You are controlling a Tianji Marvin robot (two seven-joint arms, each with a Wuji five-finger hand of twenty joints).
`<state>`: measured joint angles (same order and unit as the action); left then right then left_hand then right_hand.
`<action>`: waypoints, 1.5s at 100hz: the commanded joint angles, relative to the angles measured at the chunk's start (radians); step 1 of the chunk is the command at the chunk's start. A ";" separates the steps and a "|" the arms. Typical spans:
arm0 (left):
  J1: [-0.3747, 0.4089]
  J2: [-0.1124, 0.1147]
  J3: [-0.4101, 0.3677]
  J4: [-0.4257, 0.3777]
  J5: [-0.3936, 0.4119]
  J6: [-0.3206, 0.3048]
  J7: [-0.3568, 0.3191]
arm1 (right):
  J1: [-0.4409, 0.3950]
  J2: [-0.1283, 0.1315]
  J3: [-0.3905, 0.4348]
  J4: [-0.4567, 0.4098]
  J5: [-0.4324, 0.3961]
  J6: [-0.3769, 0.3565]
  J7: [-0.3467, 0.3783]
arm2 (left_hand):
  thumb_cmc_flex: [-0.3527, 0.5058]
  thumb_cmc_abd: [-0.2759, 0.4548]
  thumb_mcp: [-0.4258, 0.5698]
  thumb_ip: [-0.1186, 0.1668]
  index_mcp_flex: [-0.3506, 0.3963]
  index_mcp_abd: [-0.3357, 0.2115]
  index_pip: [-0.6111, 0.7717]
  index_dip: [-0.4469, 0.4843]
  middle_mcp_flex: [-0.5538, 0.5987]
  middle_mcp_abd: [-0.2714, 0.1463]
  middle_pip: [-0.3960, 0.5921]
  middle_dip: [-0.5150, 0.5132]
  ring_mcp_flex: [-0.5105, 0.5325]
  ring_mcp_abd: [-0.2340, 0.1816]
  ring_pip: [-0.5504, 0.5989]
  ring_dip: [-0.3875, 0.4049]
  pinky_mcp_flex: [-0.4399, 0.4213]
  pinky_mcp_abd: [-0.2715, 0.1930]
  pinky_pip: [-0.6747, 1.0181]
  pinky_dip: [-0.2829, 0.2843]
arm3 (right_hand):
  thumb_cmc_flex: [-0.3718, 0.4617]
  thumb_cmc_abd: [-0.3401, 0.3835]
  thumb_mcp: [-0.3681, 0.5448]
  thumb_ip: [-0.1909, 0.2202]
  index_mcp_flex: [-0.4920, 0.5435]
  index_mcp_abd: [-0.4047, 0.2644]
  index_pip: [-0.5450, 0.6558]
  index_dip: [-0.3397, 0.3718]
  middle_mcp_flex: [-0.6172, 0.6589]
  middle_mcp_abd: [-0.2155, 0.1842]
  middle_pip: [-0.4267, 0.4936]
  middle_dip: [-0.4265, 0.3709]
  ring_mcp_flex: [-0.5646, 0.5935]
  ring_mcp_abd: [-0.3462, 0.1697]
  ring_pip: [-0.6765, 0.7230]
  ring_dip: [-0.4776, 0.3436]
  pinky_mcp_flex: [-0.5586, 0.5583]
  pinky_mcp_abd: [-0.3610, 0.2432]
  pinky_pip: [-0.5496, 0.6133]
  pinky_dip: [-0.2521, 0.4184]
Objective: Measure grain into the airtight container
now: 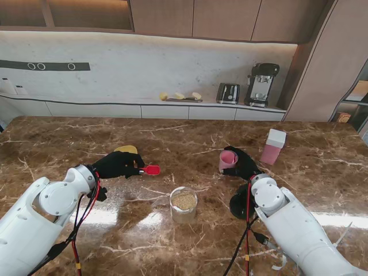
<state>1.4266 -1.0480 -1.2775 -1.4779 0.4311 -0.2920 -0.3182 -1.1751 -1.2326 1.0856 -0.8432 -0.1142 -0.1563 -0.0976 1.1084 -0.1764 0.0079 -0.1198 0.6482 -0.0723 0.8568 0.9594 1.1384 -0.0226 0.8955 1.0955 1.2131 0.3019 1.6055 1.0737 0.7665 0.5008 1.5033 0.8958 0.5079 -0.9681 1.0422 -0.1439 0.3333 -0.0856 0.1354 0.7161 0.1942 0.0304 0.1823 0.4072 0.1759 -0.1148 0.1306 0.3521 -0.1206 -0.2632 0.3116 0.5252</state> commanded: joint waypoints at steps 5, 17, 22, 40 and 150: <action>0.005 0.003 0.000 -0.002 0.005 0.010 -0.004 | -0.003 -0.015 -0.018 0.060 0.021 0.011 0.038 | 0.030 0.032 0.066 0.047 0.052 -0.141 0.039 0.041 0.045 -0.047 0.024 0.018 0.047 0.029 0.051 -0.001 0.002 -0.013 0.063 -0.003 | 0.055 0.008 -0.023 -0.010 0.074 -0.081 0.064 -0.001 -0.023 -0.007 -0.021 0.013 -0.077 0.073 -0.021 0.007 0.074 0.257 0.111 0.041; 0.008 0.003 -0.002 -0.006 0.008 0.015 -0.007 | 0.013 -0.025 -0.029 0.097 0.044 0.007 0.051 | 0.031 0.033 0.063 0.047 0.050 -0.140 0.038 0.040 0.044 -0.049 0.024 0.018 0.047 0.029 0.051 -0.001 0.000 -0.012 0.062 -0.003 | 0.075 0.020 -0.034 -0.004 0.177 -0.147 0.185 0.040 -0.017 -0.013 -0.028 0.014 -0.086 0.067 -0.039 0.001 0.067 0.250 0.103 0.058; 0.010 0.004 -0.003 -0.007 0.008 0.016 -0.008 | 0.018 -0.029 -0.032 0.109 0.053 0.004 0.054 | 0.032 0.034 0.063 0.047 0.050 -0.140 0.038 0.040 0.044 -0.049 0.024 0.018 0.047 0.029 0.051 -0.001 0.000 -0.012 0.062 -0.003 | 0.080 0.024 -0.035 -0.004 0.227 -0.164 0.217 0.051 -0.010 -0.018 -0.028 0.014 -0.086 0.064 -0.039 0.001 0.067 0.248 0.102 0.061; 0.011 0.004 -0.007 -0.009 0.012 0.018 -0.011 | 0.027 -0.039 -0.040 0.134 0.070 -0.008 0.055 | 0.034 0.037 0.059 0.047 0.047 -0.138 0.037 0.039 0.043 -0.051 0.024 0.018 0.047 0.029 0.051 -0.001 0.000 -0.012 0.062 -0.003 | 0.082 0.019 -0.038 -0.008 0.349 -0.215 0.361 0.122 0.046 -0.036 -0.030 -0.001 -0.079 0.057 -0.031 0.000 0.069 0.251 0.102 0.077; -0.005 0.007 0.007 -0.026 0.004 0.012 -0.028 | -0.112 -0.023 0.048 -0.145 -0.093 -0.134 -0.229 | 0.047 0.043 0.037 0.051 0.042 -0.134 0.041 0.027 0.043 -0.049 0.025 0.016 0.047 0.030 0.051 -0.001 0.000 -0.013 0.065 -0.001 | 0.071 0.206 -0.167 -0.145 0.516 -0.273 0.711 0.056 0.513 -0.068 0.069 0.028 0.198 0.078 0.090 0.013 0.177 0.291 0.239 0.193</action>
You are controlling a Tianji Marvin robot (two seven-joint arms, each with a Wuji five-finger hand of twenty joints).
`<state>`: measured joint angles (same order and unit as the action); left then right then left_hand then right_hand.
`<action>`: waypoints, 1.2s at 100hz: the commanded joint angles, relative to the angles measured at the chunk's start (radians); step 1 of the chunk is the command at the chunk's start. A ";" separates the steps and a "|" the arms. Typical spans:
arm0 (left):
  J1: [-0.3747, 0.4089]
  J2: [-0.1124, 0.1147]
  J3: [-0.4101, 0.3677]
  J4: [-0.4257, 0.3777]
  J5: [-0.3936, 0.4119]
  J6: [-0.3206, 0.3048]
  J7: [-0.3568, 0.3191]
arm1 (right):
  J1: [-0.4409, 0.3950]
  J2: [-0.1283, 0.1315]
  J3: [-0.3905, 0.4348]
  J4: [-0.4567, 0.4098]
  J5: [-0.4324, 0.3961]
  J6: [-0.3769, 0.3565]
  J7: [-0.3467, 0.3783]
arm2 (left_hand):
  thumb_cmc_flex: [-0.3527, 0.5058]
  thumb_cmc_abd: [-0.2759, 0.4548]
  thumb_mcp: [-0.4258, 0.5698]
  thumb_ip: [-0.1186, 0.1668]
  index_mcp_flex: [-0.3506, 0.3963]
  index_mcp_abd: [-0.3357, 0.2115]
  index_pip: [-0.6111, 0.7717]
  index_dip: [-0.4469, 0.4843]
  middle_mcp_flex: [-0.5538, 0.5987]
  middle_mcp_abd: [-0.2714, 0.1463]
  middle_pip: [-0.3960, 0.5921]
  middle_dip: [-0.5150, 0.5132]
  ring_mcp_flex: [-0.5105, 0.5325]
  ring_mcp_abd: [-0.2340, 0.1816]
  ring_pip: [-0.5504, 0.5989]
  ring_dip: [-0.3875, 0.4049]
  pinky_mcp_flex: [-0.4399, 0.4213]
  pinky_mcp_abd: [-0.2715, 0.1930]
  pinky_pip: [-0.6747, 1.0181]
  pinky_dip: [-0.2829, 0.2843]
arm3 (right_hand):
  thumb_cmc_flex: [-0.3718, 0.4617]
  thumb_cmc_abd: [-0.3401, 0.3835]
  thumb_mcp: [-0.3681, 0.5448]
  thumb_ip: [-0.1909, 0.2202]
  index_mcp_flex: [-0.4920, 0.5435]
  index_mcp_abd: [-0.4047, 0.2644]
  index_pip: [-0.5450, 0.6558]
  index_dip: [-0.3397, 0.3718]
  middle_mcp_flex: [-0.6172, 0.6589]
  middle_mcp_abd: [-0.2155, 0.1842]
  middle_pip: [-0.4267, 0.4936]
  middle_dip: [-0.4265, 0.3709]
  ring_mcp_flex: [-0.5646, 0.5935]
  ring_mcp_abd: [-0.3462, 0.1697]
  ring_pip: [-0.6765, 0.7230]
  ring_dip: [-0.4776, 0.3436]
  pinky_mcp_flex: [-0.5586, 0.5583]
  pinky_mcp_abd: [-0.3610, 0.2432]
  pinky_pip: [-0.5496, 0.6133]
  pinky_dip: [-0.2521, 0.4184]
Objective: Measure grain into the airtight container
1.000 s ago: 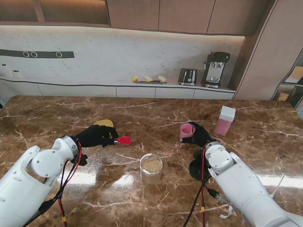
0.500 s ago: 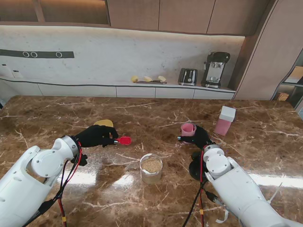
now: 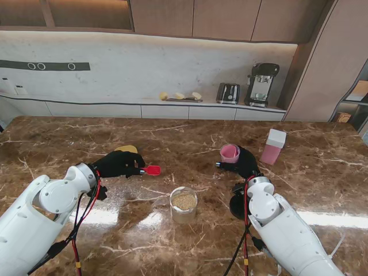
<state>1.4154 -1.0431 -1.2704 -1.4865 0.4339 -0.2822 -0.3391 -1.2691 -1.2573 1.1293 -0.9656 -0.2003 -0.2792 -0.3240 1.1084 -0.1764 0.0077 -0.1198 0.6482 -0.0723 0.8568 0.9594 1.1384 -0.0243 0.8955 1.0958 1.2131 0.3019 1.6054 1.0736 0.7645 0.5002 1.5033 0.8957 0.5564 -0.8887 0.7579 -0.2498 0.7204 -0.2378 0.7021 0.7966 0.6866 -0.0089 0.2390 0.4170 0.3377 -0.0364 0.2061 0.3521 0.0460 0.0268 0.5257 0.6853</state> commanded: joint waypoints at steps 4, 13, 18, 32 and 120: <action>0.011 0.004 -0.002 -0.029 0.002 0.005 -0.013 | -0.029 0.005 0.008 -0.042 -0.021 -0.015 -0.012 | 0.047 0.043 0.036 0.051 0.043 -0.133 0.041 0.027 0.043 -0.047 0.025 0.016 0.047 0.030 0.051 -0.001 0.004 -0.012 0.066 0.000 | 0.021 0.132 0.120 -0.039 0.125 -0.120 0.145 -0.046 0.028 -0.025 0.015 0.020 0.049 0.003 0.026 0.020 0.024 0.003 0.049 0.051; 0.018 0.007 -0.005 -0.050 0.004 0.012 -0.027 | -0.056 0.009 0.019 -0.085 -0.049 -0.022 -0.032 | 0.048 0.043 0.035 0.052 0.043 -0.132 0.042 0.027 0.044 -0.048 0.026 0.016 0.047 0.030 0.051 -0.001 0.007 -0.013 0.067 0.000 | 0.017 0.144 0.134 -0.036 0.117 -0.109 0.144 -0.093 0.065 -0.020 0.029 0.025 0.137 0.025 0.083 0.052 0.087 0.024 0.114 0.090; 0.021 0.008 -0.006 -0.060 0.004 0.014 -0.036 | -0.072 0.012 0.024 -0.109 -0.068 -0.023 -0.045 | 0.050 0.043 0.035 0.052 0.043 -0.130 0.042 0.026 0.044 -0.048 0.026 0.016 0.047 0.030 0.051 -0.001 0.008 -0.013 0.068 0.000 | 0.010 0.152 0.138 -0.036 0.110 -0.101 0.151 -0.123 0.084 -0.018 0.035 0.029 0.180 0.032 0.114 0.077 0.116 0.036 0.159 0.112; 0.025 0.013 -0.004 -0.084 0.003 0.023 -0.058 | -0.113 0.022 0.033 -0.168 -0.123 -0.017 -0.065 | 0.053 0.043 0.035 0.053 0.043 -0.124 0.043 0.025 0.044 -0.047 0.027 0.016 0.047 0.030 0.051 -0.001 0.011 -0.012 0.069 -0.001 | -0.008 0.174 0.155 -0.034 0.092 -0.082 0.154 -0.190 0.161 -0.009 0.061 0.042 0.351 0.051 0.199 0.130 0.262 0.078 0.314 0.136; -0.101 0.052 0.121 -0.226 0.069 0.251 -0.300 | -0.205 0.039 0.019 -0.288 -0.227 -0.032 -0.106 | 0.095 0.073 -0.020 0.059 0.012 0.033 0.071 -0.073 0.092 -0.040 0.053 -0.027 0.052 -0.031 0.089 -0.028 0.162 0.030 0.066 -0.097 | -0.052 0.229 0.166 -0.023 0.084 0.001 0.188 -0.225 0.300 0.001 0.129 0.102 0.545 0.068 0.360 0.185 0.388 0.113 0.615 -0.065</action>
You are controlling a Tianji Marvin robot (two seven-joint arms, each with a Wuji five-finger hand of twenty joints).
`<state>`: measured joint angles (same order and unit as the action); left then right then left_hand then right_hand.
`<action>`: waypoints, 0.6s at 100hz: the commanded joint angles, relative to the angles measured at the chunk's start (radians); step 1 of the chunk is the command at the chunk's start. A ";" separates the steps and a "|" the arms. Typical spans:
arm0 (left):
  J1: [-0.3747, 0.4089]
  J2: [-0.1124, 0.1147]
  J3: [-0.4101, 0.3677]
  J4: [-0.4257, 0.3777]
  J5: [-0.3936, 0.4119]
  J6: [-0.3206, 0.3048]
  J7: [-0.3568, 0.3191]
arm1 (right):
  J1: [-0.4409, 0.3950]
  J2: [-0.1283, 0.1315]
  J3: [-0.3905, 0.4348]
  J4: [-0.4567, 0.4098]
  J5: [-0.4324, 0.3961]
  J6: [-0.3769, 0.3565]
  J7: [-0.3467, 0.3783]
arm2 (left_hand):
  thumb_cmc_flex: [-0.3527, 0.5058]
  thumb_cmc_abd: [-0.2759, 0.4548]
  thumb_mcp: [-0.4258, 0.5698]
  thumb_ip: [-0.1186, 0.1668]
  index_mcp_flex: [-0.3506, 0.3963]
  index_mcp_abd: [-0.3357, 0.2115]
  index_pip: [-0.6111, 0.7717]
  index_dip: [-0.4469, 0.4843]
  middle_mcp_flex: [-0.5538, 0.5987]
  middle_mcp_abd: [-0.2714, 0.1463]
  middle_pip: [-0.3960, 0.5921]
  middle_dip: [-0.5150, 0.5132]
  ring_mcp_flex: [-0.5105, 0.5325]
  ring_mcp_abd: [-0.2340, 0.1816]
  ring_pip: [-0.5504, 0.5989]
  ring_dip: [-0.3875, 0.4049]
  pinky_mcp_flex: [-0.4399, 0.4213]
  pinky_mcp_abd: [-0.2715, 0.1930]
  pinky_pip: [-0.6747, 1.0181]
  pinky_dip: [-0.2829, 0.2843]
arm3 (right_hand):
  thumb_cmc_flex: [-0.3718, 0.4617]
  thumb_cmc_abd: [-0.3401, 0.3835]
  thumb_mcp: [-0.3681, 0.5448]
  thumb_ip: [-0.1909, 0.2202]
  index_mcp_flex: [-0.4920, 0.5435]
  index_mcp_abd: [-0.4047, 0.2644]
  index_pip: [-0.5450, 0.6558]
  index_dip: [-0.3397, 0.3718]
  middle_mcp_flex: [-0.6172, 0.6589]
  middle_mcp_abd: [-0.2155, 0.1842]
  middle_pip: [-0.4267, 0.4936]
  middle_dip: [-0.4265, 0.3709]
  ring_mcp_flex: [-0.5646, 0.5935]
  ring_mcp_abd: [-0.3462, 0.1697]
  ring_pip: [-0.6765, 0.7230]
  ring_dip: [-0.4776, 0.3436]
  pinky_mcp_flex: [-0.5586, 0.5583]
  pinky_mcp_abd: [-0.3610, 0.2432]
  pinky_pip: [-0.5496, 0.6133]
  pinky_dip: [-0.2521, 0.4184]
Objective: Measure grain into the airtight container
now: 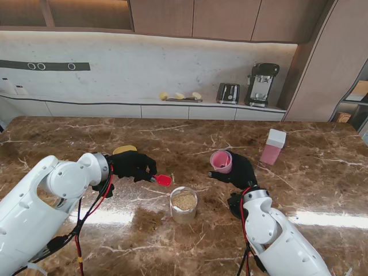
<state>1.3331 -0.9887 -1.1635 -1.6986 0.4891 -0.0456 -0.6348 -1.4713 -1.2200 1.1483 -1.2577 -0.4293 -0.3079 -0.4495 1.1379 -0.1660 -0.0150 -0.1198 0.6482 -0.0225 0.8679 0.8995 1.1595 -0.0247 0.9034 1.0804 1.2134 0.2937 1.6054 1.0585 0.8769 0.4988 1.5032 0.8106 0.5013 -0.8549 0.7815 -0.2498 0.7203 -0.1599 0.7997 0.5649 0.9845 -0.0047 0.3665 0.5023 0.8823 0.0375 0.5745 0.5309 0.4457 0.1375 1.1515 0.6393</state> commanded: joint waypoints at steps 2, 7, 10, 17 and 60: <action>-0.025 -0.003 0.021 -0.016 0.019 0.021 -0.006 | -0.002 0.002 0.000 0.006 -0.002 -0.004 0.020 | 0.064 0.061 0.003 0.059 0.013 -0.015 0.062 -0.020 0.075 -0.041 0.045 -0.019 0.051 -0.026 0.093 -0.020 0.050 0.031 0.065 -0.023 | 0.004 0.195 0.142 -0.023 0.083 -0.077 0.090 0.007 0.002 -0.004 0.001 0.016 0.001 -0.007 -0.008 0.007 -0.012 0.003 -0.012 -0.019; -0.040 -0.003 0.040 -0.018 0.029 0.040 -0.009 | 0.002 0.003 -0.002 0.011 -0.010 -0.007 0.019 | 0.064 0.059 0.004 0.058 0.017 -0.002 0.062 -0.026 0.082 -0.039 0.047 -0.023 0.051 -0.025 0.096 -0.025 0.055 0.033 0.067 -0.030 | 0.003 0.195 0.141 -0.022 0.083 -0.078 0.090 0.008 0.001 -0.005 0.000 0.016 0.001 -0.007 -0.010 0.006 -0.012 0.003 -0.013 -0.020; -0.050 -0.003 0.052 -0.018 0.033 0.050 -0.013 | 0.004 0.004 -0.002 0.013 -0.011 -0.009 0.019 | 0.064 0.059 0.004 0.058 0.017 0.001 0.061 -0.028 0.083 -0.040 0.047 -0.023 0.051 -0.025 0.097 -0.026 0.056 0.034 0.068 -0.031 | 0.003 0.195 0.141 -0.021 0.082 -0.076 0.089 0.009 0.002 -0.004 -0.001 0.016 0.001 -0.007 -0.012 0.006 -0.012 0.003 -0.014 -0.021; -0.071 -0.003 0.080 -0.016 0.036 0.068 -0.016 | 0.007 0.004 -0.003 0.017 -0.015 -0.014 0.016 | 0.063 0.058 0.004 0.058 0.019 0.011 0.060 -0.035 0.087 -0.040 0.048 -0.025 0.051 -0.024 0.099 -0.028 0.059 0.035 0.070 -0.036 | 0.003 0.195 0.141 -0.020 0.080 -0.078 0.088 0.009 0.002 -0.004 -0.001 0.015 0.001 -0.006 -0.014 0.005 -0.012 0.004 -0.015 -0.021; -0.166 0.003 0.191 -0.006 0.034 0.121 -0.067 | 0.014 0.005 0.000 0.036 -0.031 -0.048 0.005 | 0.047 0.057 0.001 0.058 0.037 0.013 0.081 -0.040 0.104 -0.044 0.054 -0.026 0.051 -0.019 0.107 -0.035 0.069 0.040 0.081 -0.050 | 0.006 0.187 0.140 -0.018 0.076 -0.080 0.082 0.010 -0.005 -0.005 -0.009 0.013 -0.005 -0.008 -0.026 0.003 -0.022 0.009 -0.035 -0.031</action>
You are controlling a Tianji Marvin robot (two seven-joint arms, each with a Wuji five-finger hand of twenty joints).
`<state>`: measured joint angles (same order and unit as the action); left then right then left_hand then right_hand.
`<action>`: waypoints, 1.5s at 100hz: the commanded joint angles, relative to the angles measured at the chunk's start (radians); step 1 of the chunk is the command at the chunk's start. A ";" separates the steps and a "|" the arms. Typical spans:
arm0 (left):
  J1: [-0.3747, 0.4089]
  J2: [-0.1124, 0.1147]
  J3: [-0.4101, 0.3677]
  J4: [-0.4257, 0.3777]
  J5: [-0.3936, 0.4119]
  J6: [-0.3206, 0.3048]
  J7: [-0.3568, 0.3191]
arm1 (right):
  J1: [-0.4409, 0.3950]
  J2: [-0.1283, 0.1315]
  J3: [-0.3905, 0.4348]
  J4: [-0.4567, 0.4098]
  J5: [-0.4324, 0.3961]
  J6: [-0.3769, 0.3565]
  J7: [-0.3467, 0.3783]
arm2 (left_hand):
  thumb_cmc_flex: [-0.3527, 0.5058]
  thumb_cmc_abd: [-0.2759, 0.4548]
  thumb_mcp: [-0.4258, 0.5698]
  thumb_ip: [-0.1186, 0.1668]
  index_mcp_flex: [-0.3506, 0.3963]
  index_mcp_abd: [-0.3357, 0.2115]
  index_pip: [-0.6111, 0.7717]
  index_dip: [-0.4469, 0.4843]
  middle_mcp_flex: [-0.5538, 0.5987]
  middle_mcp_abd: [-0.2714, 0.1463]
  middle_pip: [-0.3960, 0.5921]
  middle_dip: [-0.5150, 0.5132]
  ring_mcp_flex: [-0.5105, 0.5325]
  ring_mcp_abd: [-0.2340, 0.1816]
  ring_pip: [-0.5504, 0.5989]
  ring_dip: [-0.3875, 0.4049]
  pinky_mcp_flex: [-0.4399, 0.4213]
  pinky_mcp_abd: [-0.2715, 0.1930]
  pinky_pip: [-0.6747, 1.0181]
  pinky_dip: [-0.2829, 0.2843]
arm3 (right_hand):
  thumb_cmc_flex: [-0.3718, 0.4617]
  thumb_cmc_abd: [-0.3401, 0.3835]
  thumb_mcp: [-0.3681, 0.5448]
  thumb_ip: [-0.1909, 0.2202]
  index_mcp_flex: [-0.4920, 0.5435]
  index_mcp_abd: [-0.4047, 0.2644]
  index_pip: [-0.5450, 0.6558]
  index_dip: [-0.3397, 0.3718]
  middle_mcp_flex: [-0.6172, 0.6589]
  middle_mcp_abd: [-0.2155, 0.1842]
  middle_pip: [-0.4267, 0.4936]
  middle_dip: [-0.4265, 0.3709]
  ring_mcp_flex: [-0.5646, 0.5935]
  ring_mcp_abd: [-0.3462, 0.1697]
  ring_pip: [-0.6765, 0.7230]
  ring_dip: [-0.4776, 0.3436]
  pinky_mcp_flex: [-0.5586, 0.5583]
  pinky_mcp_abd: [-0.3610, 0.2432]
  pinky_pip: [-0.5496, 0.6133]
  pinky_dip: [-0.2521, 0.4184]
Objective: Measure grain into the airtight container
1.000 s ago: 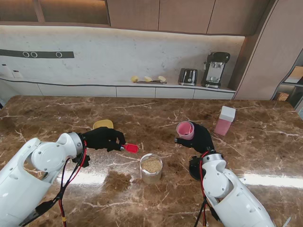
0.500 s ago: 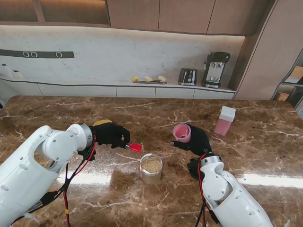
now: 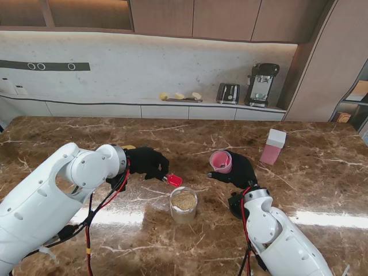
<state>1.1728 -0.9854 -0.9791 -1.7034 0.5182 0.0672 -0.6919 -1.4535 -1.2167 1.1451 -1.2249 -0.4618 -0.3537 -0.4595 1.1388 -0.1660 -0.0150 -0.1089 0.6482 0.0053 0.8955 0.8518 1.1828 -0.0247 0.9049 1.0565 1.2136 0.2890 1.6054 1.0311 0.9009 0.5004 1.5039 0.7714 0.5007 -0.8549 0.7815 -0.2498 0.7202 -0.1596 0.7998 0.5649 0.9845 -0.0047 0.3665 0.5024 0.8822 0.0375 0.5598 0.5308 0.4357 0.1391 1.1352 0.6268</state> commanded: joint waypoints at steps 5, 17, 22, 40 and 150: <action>-0.010 0.001 0.013 -0.005 0.010 0.014 -0.015 | -0.005 0.002 0.005 0.003 0.001 -0.004 0.015 | 0.048 0.055 0.002 0.048 0.038 -0.013 0.053 0.008 0.084 -0.043 0.052 -0.003 0.051 -0.015 0.108 -0.009 0.050 0.038 0.081 -0.013 | 0.005 0.188 0.140 -0.018 0.076 -0.081 0.081 0.010 -0.006 -0.004 -0.010 0.013 -0.005 -0.007 -0.013 0.002 -0.012 0.008 -0.021 -0.019; -0.023 0.004 0.031 -0.014 0.023 0.018 -0.029 | -0.004 0.003 0.008 0.003 -0.001 -0.009 0.018 | 0.051 0.049 0.005 0.049 0.042 -0.004 0.050 0.008 0.089 -0.043 0.051 -0.004 0.051 -0.016 0.111 -0.012 0.056 0.040 0.084 -0.019 | 0.003 0.188 0.140 -0.017 0.074 -0.081 0.079 0.010 -0.008 -0.004 -0.013 0.011 -0.008 -0.007 -0.018 0.001 -0.015 0.009 -0.027 -0.020; -0.029 0.005 0.042 -0.019 0.034 0.020 -0.036 | -0.005 0.003 0.009 0.003 -0.001 -0.010 0.018 | 0.051 0.044 0.005 0.048 0.048 0.000 0.050 0.007 0.095 -0.045 0.050 -0.005 0.051 -0.015 0.113 -0.013 0.060 0.042 0.089 -0.021 | 0.003 0.187 0.140 -0.017 0.072 -0.080 0.079 0.010 -0.010 -0.004 -0.015 0.011 -0.009 -0.007 -0.020 0.001 -0.018 0.009 -0.030 -0.021; -0.059 0.008 0.092 -0.030 0.060 0.051 -0.056 | -0.005 0.005 0.011 0.004 -0.003 -0.014 0.023 | 0.050 0.033 0.009 0.049 0.057 0.003 0.048 -0.001 0.108 -0.041 0.046 -0.011 0.052 -0.021 0.118 -0.020 0.075 0.039 0.097 -0.032 | 0.001 0.186 0.137 -0.016 0.065 -0.082 0.074 0.009 -0.011 -0.005 -0.017 0.010 -0.009 -0.007 -0.024 0.000 -0.021 0.010 -0.037 -0.022; -0.207 0.019 0.331 -0.024 0.117 0.183 -0.102 | -0.015 0.003 0.026 -0.008 0.027 -0.059 0.037 | 0.034 0.015 0.040 0.054 0.065 0.014 0.051 -0.021 0.122 -0.073 0.039 -0.021 0.052 -0.050 0.134 -0.044 0.105 0.014 0.126 -0.087 | 0.001 0.182 0.140 -0.014 0.067 -0.083 0.072 0.010 -0.012 -0.006 -0.023 0.010 -0.009 -0.007 -0.035 0.002 -0.028 0.019 -0.080 -0.026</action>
<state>0.9657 -0.9642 -0.6563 -1.7328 0.6319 0.2354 -0.7958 -1.4604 -1.2130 1.1700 -1.2300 -0.4421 -0.4128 -0.4375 1.1388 -0.1660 -0.0150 -0.1086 0.6742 0.0220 0.8959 0.8384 1.2160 -0.0286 0.9052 1.0471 1.2136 0.2726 1.6294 0.9961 0.9625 0.5021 1.5402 0.6942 0.5003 -0.8549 0.7815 -0.2498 0.7201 -0.1595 0.7998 0.5649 0.9845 -0.0047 0.3536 0.5024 0.8815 0.0376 0.5362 0.5308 0.4134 0.1520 1.0701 0.6139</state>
